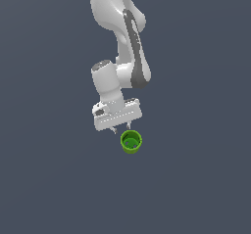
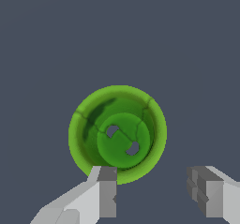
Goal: Pick up the object and move it to a goal position.
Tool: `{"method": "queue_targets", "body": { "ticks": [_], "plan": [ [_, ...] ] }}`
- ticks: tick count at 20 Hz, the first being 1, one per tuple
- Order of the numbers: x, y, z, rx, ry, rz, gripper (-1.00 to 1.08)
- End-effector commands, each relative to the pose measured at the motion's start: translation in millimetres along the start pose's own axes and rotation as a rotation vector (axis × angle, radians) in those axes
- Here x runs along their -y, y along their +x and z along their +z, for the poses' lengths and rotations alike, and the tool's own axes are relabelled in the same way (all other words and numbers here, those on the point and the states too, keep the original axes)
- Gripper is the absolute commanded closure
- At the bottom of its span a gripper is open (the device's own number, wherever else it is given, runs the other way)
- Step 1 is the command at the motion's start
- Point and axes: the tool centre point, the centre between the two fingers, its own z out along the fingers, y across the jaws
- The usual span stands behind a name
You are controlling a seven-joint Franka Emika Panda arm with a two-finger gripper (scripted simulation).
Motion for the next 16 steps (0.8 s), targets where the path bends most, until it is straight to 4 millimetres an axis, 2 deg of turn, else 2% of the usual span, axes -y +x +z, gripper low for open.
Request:
{"method": "queue_targets", "body": {
  "ticks": [1, 16],
  "plan": [
    [-2.3, 2.3, 3.6, -0.034, 0.014, -0.018, -0.2],
    [-14.2, 21.6, 28.6, -0.252, 0.111, -0.142, -0.2]
  ]
}}
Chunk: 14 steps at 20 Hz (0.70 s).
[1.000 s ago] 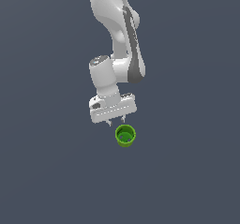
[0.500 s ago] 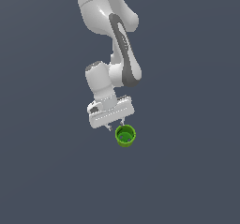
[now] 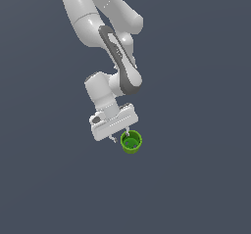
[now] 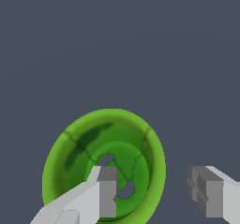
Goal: Pick up the object and move it to a goal position.
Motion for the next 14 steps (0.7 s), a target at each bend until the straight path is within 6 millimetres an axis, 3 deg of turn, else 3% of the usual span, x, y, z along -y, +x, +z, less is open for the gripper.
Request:
{"method": "queue_targets", "body": {
  "ticks": [1, 14],
  "plan": [
    [-2.5, 3.0, 4.9, -0.041, 0.017, -0.023, -0.2],
    [-8.9, 11.1, 27.9, -0.177, 0.091, -0.114, -0.2]
  ]
}}
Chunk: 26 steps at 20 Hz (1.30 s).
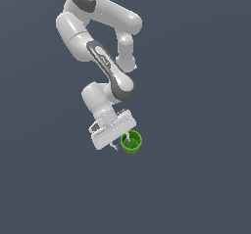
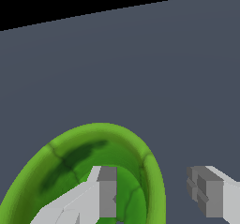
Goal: Pick up the object and move it to a goal position.
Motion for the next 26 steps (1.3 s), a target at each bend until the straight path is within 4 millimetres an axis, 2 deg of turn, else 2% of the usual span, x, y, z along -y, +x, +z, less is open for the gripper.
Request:
{"method": "queue_targets", "body": {
  "ticks": [1, 13, 14, 26],
  "plan": [
    [-0.5, 0.8, 3.4, -0.017, 0.011, -0.013, -0.2],
    [-0.3, 1.2, 7.4, -0.031, 0.024, -0.025, -0.2],
    [-0.3, 1.2, 7.4, -0.031, 0.024, -0.025, 1.08],
    [-1.2, 1.2, 6.6, -0.031, 0.024, -0.025, 1.08]
  ]
}}
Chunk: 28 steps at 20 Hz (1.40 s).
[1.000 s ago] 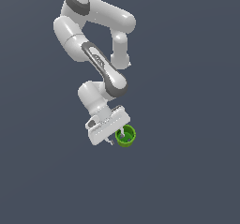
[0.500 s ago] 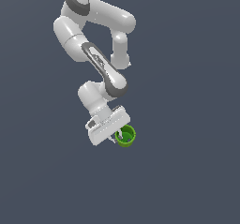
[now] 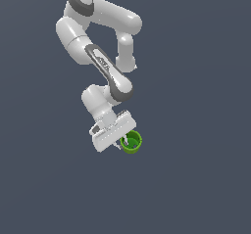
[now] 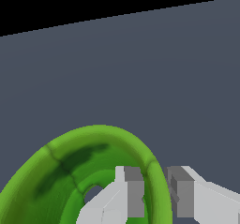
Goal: Pick up the object and move it to a goal position.
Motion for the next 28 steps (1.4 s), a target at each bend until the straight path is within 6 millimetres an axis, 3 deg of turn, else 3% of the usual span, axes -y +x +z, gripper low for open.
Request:
{"method": "queue_targets", "body": {
  "ticks": [1, 10, 22, 28],
  "plan": [
    [-2.4, -0.1, -1.7, 0.0, -0.001, 0.0, 1.08],
    [-37.8, -3.9, -27.8, 0.0, -0.001, 0.0, 1.08],
    [-131.4, -12.4, -93.9, 0.001, -0.001, 0.0, 1.08],
    [-164.6, -14.6, -115.4, 0.001, -0.001, 0.0, 1.08]
  ]
}}
